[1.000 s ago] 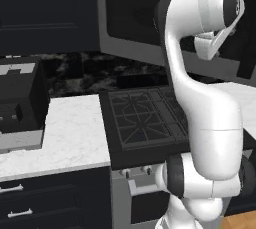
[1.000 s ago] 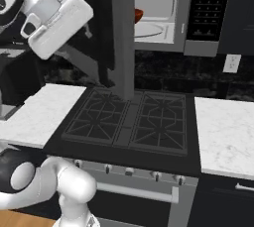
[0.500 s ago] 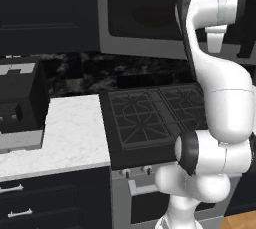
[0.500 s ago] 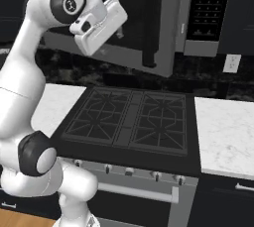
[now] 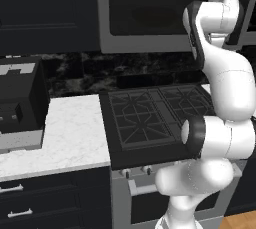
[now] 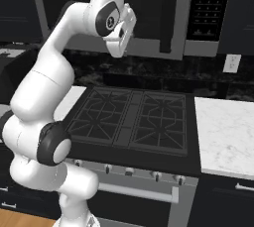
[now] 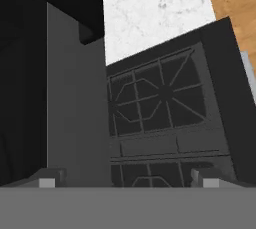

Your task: Open the microwave, place the bowl with waffle inside the microwave, then close the microwave door and turn it on.

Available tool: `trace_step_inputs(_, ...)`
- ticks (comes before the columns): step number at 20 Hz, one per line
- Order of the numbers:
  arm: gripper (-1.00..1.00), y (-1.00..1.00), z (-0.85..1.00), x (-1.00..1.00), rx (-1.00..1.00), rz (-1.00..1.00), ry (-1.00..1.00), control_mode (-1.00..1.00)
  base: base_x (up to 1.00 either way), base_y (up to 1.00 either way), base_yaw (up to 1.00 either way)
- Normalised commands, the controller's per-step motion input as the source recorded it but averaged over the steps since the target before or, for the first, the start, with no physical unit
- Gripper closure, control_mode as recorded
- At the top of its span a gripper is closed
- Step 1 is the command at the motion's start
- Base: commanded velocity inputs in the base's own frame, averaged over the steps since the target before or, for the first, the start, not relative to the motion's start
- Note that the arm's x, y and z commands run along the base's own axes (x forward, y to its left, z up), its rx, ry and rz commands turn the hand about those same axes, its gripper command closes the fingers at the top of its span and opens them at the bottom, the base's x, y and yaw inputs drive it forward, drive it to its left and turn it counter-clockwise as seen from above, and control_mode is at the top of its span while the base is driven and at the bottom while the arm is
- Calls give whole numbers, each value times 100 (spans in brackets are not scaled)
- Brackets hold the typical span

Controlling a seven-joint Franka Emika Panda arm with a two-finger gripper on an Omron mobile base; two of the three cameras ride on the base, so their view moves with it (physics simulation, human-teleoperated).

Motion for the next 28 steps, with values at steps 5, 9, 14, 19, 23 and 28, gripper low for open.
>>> trace_step_inputs(5,-100,-25,-8,100,0,32,0,-100,0,0,0)
trace_step_inputs(9,-100,-29,-2,100,0,26,1,-100,0,0,0)
trace_step_inputs(14,-100,1,-56,70,-13,21,-10,-100,0,0,0)
trace_step_inputs(19,-100,55,-99,-97,-41,16,-67,-100,0,0,0)
trace_step_inputs(23,-100,58,-98,-100,-44,9,-78,-100,0,0,0)
trace_step_inputs(28,-100,3,-41,-88,-14,0,-60,-100,0,0,0)
